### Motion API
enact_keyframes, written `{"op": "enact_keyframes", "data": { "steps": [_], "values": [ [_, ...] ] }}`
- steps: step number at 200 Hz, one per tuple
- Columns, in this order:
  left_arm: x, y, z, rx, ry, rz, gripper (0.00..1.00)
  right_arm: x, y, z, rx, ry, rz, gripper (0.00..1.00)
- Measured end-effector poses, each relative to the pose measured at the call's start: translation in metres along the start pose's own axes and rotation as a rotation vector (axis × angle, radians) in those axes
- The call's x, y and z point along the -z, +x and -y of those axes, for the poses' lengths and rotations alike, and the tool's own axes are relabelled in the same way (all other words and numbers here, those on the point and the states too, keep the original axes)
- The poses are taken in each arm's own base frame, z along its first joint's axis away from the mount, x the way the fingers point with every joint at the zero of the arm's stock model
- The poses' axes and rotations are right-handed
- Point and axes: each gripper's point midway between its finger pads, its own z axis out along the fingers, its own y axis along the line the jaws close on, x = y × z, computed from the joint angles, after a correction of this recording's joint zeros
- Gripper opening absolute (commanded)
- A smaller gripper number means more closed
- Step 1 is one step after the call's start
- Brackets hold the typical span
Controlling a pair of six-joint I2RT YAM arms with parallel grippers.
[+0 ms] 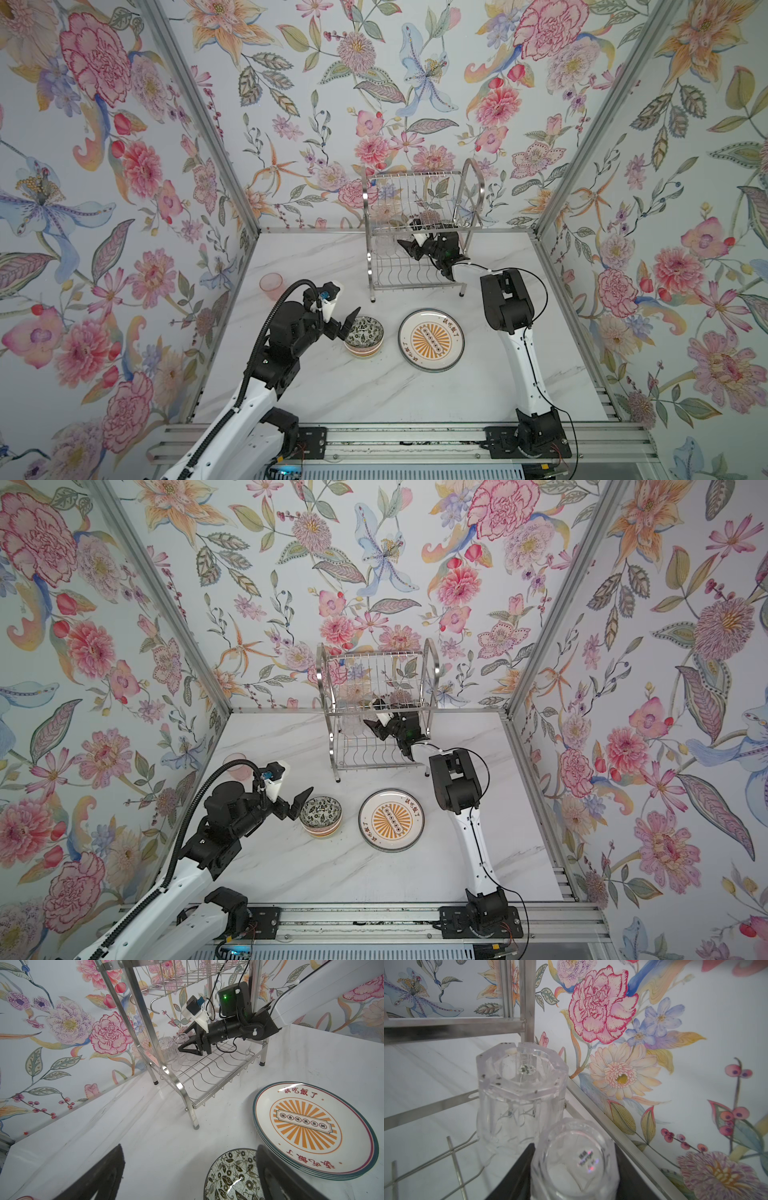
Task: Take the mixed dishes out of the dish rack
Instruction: 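Close the right gripper on the nearer clear glass in the rack, then lift the clear glass from the rack toward the left gripper while the left reaches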
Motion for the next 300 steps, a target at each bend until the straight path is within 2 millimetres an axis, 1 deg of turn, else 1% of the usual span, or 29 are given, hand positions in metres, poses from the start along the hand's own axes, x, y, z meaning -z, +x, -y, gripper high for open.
{"op": "enact_keyframes", "data": {
  "steps": [53,72,98,110,124,135,150,165,193,214,261,279,300],
  "values": [
    [-0.001,0.001,0.000,0.000,0.000,-0.002,0.99,0.013,-0.001,-0.010,0.004,0.005,0.034,0.39],
    [-0.003,0.001,0.000,0.000,0.001,-0.003,0.99,0.017,-0.002,-0.015,0.006,0.007,0.038,0.34],
    [-0.005,-0.004,-0.002,0.000,-0.003,0.019,0.99,0.024,-0.003,-0.018,-0.008,0.017,0.043,0.22],
    [-0.004,-0.011,-0.003,-0.002,-0.008,0.048,0.99,0.028,-0.005,-0.019,-0.016,0.022,0.046,0.15],
    [-0.004,-0.020,-0.005,-0.002,-0.014,0.084,0.99,0.034,-0.008,-0.022,-0.027,0.027,0.045,0.05],
    [-0.003,-0.026,-0.006,0.000,-0.019,0.109,0.99,0.038,-0.012,-0.024,-0.032,0.028,0.050,0.00],
    [-0.002,-0.034,-0.007,0.002,-0.024,0.139,1.00,0.043,-0.021,-0.029,-0.033,0.031,0.064,0.00],
    [-0.002,-0.040,-0.009,0.004,-0.029,0.165,0.99,0.048,-0.030,-0.039,-0.035,0.026,0.073,0.00],
    [-0.005,-0.043,-0.008,0.008,-0.022,0.182,0.99,0.060,-0.043,-0.056,-0.044,0.023,0.086,0.00],
    [-0.006,-0.045,-0.007,0.007,-0.011,0.191,0.99,0.075,-0.054,-0.065,-0.060,0.031,0.104,0.00],
    [-0.006,-0.048,-0.006,0.004,-0.009,0.202,0.99,0.113,-0.080,-0.073,-0.115,0.076,0.152,0.00],
    [-0.006,-0.048,-0.006,0.003,-0.009,0.204,0.99,0.126,-0.085,-0.079,-0.155,0.078,0.163,0.00],
    [-0.006,-0.049,-0.006,0.003,-0.006,0.206,0.99,0.139,-0.086,-0.090,-0.213,0.070,0.159,0.00]
  ]
}}
